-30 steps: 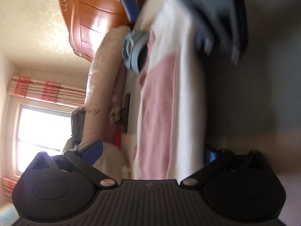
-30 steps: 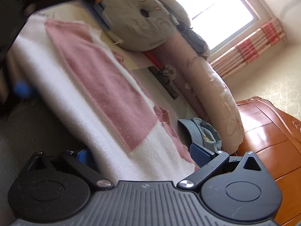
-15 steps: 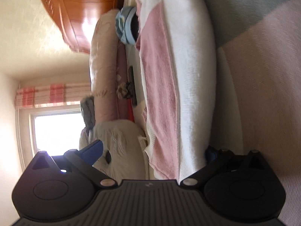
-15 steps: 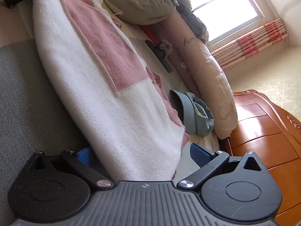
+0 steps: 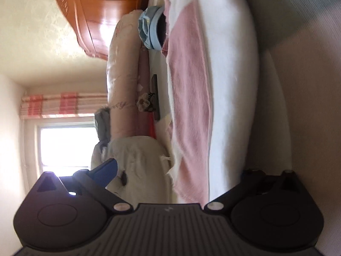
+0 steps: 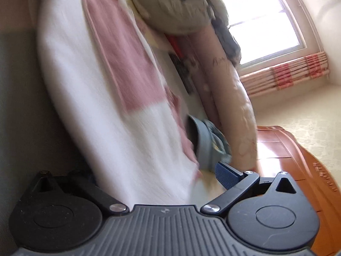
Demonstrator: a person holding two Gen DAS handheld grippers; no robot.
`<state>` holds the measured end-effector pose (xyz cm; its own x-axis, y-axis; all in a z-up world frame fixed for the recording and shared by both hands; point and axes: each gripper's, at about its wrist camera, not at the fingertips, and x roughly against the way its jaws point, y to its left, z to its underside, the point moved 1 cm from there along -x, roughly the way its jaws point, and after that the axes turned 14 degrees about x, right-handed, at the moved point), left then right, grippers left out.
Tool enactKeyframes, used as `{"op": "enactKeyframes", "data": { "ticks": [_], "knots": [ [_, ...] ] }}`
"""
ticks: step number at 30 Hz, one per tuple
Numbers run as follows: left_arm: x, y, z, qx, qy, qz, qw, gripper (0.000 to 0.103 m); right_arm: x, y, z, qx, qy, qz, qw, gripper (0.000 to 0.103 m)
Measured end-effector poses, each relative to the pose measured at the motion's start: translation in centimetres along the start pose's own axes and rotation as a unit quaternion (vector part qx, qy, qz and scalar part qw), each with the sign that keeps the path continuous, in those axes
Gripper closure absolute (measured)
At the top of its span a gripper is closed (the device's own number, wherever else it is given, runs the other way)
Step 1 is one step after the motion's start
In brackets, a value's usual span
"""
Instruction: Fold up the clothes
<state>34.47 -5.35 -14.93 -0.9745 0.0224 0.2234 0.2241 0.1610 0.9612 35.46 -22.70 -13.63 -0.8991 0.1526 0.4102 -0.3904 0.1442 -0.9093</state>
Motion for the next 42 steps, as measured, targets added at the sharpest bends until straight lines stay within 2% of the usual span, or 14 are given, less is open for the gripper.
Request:
{"op": "enactKeyframes", "data": {
  "ticks": [2,4,5,7,8,9,10,12,14,17,19,21,30,42],
  "knots": [
    [0.0,-0.7,-0.3,-0.008,-0.004,0.009,0.9999,0.011,-0.1,0.4,0.2,0.023,0.000,0.003,1.000,0.002],
    [0.0,-1.9,-0.9,-0.018,-0.006,0.019,0.9996,0.045,0.1,1.3,-0.4,0.060,-0.007,0.001,0.998,0.018],
    [-0.2,-2.6,-1.2,-0.023,-0.003,0.026,0.9994,0.056,0.3,2.0,-0.7,0.083,-0.010,-0.001,0.997,0.026],
    [-0.6,-3.6,-1.8,-0.021,0.009,0.042,0.9989,0.095,0.5,3.6,-1.3,0.131,-0.011,-0.008,0.991,0.057],
    [-0.9,-4.0,-2.0,-0.013,0.019,0.051,0.9985,0.097,0.6,4.4,-1.5,0.155,-0.011,-0.012,0.988,0.065],
    [-1.0,-3.7,-1.9,0.000,0.022,0.052,0.9984,0.096,0.7,5.2,-1.8,0.179,-0.011,-0.016,0.984,0.083],
    [-1.1,-3.4,-1.8,0.014,0.025,0.053,0.9981,0.095,0.8,5.9,-1.9,0.197,-0.012,-0.017,0.980,0.087],
    [-0.9,-3.2,-1.5,0.013,0.025,0.055,0.9981,0.092,0.8,6.0,-1.7,0.188,-0.018,-0.003,0.982,0.087],
    [-0.9,-3.2,-1.1,-0.007,0.021,0.051,0.9984,0.089,0.5,5.0,-1.4,0.163,-0.020,-0.013,0.986,0.086],
    [-1.1,-3.8,-1.3,-0.027,0.024,0.038,0.9986,0.091,-0.2,4.6,-1.4,0.158,-0.010,-0.005,0.987,0.075],
    [-1.6,-3.7,-1.5,-0.005,0.032,0.040,0.9987,0.092,-0.7,4.7,-1.7,0.166,-0.003,0.004,0.986,0.078],
    [-2.1,-3.4,-1.6,0.010,0.039,0.048,0.9980,0.095,-1.0,5.0,-1.9,0.169,-0.003,-0.001,0.986,0.087],
    [-1.6,-2.6,-1.4,0.043,0.043,0.072,0.9955,0.095,-1.4,3.7,-1.6,0.121,-0.020,-0.015,0.992,0.090],
    [1.4,0.1,-1.4,0.037,0.044,0.092,0.9941,0.095,1.5,0.6,-1.3,0.066,-0.038,-0.027,0.997,0.091]
  ]
}}
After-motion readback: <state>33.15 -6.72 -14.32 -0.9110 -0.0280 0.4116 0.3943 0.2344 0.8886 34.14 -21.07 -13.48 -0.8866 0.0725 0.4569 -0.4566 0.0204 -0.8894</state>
